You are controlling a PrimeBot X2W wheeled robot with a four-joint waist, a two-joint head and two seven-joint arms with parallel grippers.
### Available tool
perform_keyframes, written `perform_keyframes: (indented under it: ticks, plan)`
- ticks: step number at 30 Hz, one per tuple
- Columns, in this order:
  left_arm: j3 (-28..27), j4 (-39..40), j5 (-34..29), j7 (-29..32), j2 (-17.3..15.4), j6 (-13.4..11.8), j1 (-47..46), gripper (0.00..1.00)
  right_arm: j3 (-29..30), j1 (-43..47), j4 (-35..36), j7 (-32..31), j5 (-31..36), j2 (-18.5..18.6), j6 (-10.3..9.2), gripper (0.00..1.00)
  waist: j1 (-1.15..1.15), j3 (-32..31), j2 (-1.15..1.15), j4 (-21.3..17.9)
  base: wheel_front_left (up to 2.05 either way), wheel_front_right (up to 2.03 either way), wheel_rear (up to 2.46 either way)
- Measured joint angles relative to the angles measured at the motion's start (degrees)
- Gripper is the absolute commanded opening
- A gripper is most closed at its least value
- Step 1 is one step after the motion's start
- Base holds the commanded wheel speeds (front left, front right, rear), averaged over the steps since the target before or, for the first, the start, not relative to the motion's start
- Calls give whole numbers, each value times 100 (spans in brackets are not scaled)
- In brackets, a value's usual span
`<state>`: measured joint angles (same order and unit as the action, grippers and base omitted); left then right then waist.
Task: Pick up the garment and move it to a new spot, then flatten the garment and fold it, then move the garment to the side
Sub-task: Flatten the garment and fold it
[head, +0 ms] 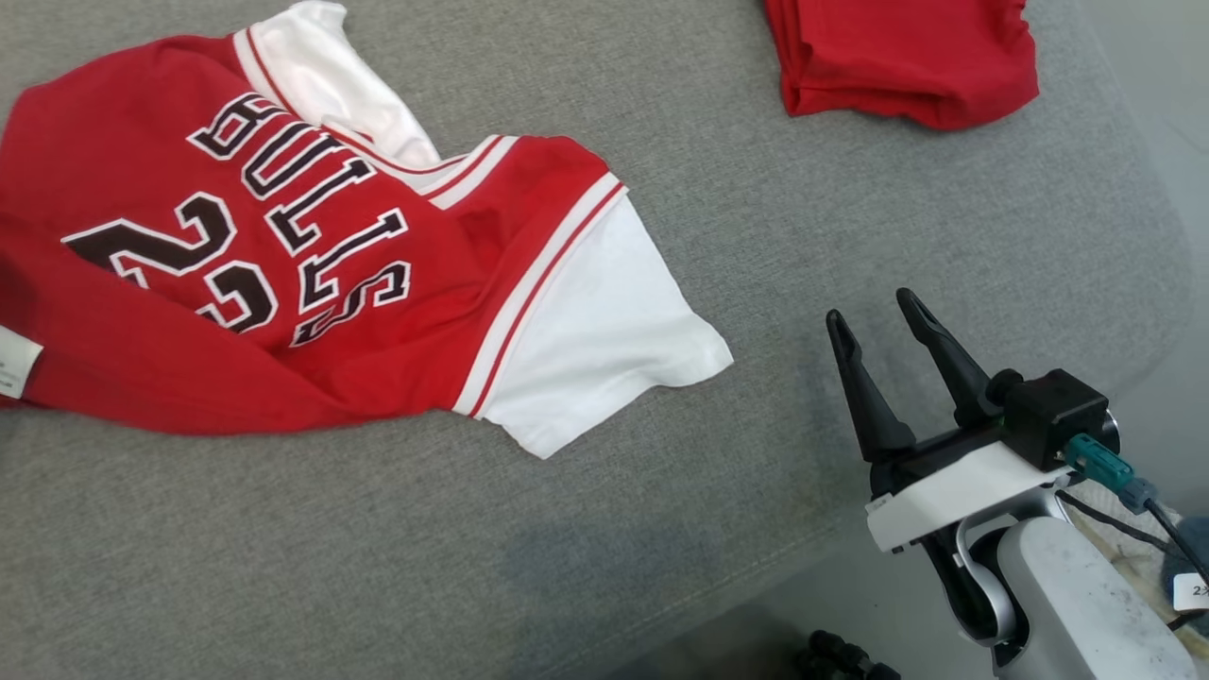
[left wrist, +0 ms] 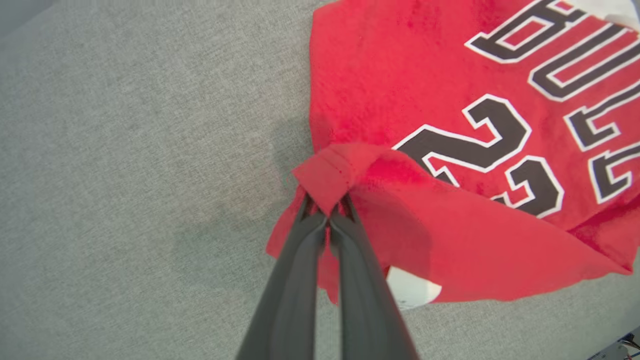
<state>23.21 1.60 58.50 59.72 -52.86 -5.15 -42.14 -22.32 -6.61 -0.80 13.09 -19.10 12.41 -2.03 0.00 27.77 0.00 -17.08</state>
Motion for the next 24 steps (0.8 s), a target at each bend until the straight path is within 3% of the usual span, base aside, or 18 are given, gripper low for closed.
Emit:
perform_keyframes:
  ticks: [1, 4, 6, 7, 9, 24]
  plan:
    - [40, -46, -33, -21, 20, 0, -34, 35, 9, -13, -24, 1, 0, -1, 0, 100, 0, 41, 0, -63, 0, 0, 0]
    - [202, -120, -223, -121, 224, 1, -137, 22, 69, -27, -118, 9, 0, -5, -5, 100, 0, 158, 0, -219, 0, 0, 0]
    - [322, -188, -301, -165, 342, 31, -169, 22, 88, -44, -169, 53, 0, -19, -5, 100, 0, 220, 0, -292, 0, 0, 0]
    - [381, -279, -341, -185, 374, 62, -169, 27, 90, -66, -200, 54, 1, -25, -5, 100, 0, 239, 0, -321, 0, 0, 0]
    - [495, -470, -486, -188, 374, 111, -169, 100, 110, -129, -260, 56, 1, -30, -5, 100, 0, 233, 0, -348, 0, 0, 0]
    - [302, -1001, -632, -899, 639, 158, -281, 100, 243, -129, -521, 107, 109, 49, -5, 100, 0, -278, 0, 50, 0, 0, 0]
